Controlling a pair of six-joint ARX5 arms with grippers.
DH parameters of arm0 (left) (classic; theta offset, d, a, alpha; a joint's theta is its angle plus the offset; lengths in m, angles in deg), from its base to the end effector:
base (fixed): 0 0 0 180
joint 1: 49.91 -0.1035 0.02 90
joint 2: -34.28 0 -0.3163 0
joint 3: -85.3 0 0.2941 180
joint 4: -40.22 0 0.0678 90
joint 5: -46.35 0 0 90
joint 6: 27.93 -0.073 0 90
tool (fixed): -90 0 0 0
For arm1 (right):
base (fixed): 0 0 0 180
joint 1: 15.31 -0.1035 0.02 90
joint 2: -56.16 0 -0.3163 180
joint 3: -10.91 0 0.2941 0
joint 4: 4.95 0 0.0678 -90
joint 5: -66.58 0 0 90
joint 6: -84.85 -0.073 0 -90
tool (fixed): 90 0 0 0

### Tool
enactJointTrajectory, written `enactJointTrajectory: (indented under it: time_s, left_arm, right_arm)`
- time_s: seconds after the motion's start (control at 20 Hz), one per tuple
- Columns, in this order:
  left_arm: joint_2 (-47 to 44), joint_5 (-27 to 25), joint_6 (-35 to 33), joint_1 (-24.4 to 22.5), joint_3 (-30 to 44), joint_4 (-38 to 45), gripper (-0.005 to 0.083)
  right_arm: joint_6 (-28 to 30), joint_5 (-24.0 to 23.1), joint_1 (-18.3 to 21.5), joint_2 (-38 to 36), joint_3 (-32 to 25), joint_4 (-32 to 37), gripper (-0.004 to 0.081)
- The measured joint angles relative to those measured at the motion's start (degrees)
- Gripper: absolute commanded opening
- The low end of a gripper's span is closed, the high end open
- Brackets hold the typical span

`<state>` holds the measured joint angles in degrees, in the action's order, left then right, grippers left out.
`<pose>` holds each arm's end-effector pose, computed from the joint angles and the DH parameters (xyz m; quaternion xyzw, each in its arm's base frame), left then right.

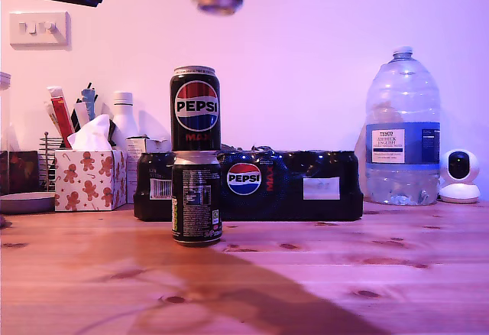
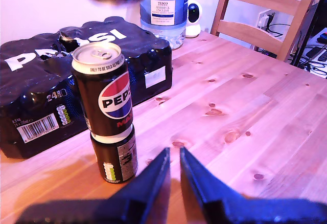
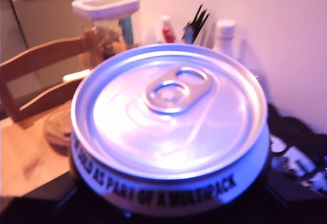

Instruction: Stack up the Pepsi cans on top of each other

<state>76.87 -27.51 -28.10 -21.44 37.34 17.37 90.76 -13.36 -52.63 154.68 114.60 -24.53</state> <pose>0.1762 -0.1187 0.3037 0.0177 0.1505 -0.3754 0.9144 0.3860 0.3103 0.4081 -0.0764 0.1012 0.4044 0.9058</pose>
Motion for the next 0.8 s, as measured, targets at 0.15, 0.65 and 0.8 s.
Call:
enactJointTrajectory:
  time_s: [0.15, 0.65, 0.8]
  left_arm:
    - [0.0, 0.0, 0.0, 0.0, 0.0, 0.0, 0.0044]
    - [0.0, 0.0, 0.0, 0.0, 0.0, 0.1, 0.0044]
    - [0.0, 0.0, -0.1, 0.0, 0.0, 0.2, 0.0044]
  right_arm:
    - [0.1, -0.1, -0.7, 1.6, 0.0, 0.0, 0.04]
    - [0.2, -0.6, -0.7, 7.5, 2.9, 1.3, 0.04]
    - [0.2, -1.7, -0.7, 7.5, 3.0, -0.1, 0.04]
